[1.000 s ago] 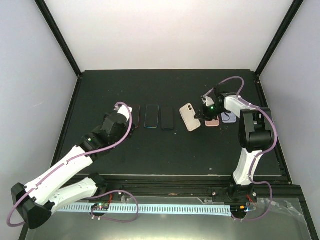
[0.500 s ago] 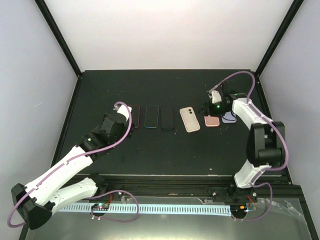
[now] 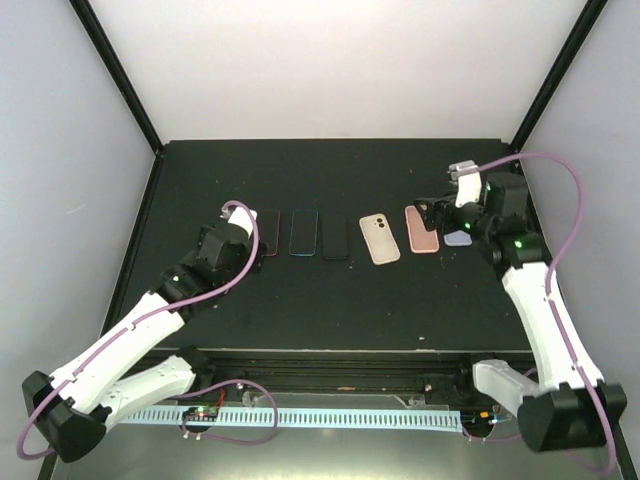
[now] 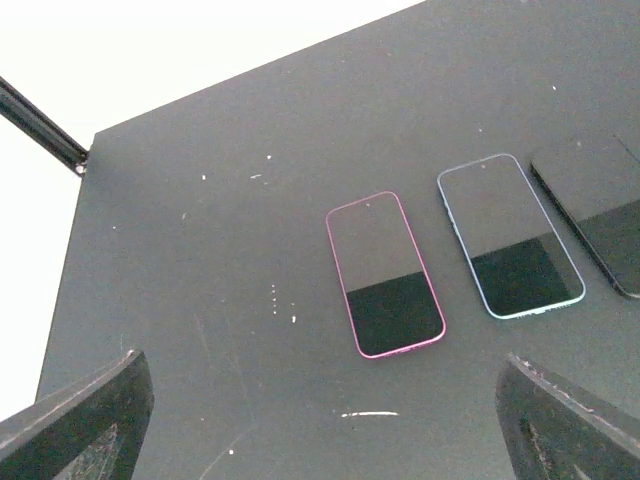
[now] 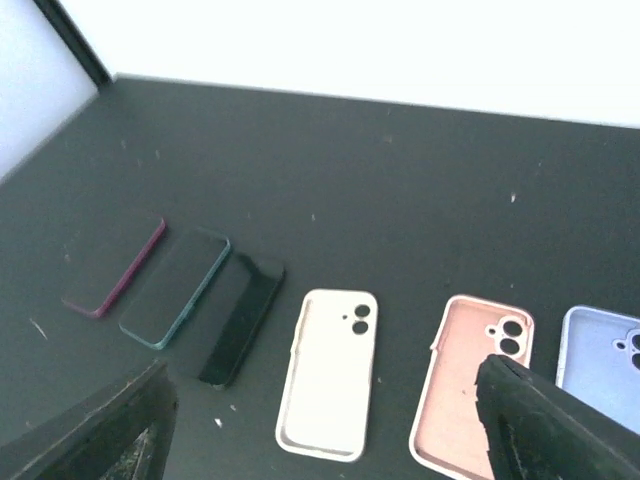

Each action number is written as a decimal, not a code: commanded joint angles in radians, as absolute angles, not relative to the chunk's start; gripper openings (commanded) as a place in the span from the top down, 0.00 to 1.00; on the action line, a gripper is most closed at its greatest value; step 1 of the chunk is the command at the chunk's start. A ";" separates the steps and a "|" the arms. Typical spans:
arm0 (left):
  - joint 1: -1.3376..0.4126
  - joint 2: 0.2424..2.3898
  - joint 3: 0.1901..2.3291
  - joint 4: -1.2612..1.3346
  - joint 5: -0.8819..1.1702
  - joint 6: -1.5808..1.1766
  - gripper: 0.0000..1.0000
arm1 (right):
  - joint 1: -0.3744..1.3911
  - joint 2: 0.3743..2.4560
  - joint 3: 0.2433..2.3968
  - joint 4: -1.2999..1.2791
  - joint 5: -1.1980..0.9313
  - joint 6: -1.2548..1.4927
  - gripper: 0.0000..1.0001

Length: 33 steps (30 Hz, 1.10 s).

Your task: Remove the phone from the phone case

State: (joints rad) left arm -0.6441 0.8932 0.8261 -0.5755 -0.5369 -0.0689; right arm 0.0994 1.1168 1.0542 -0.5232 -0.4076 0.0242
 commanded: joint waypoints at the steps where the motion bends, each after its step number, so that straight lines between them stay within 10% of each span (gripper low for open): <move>1: -0.628 0.865 0.829 -0.565 -0.585 -0.111 0.02 | 0.096 0.971 0.977 -0.361 -0.356 0.056 0.13; 33: -0.625 0.793 0.796 -0.504 -0.527 -0.068 0.01 | 0.095 0.838 0.812 -0.201 -0.214 0.248 0.00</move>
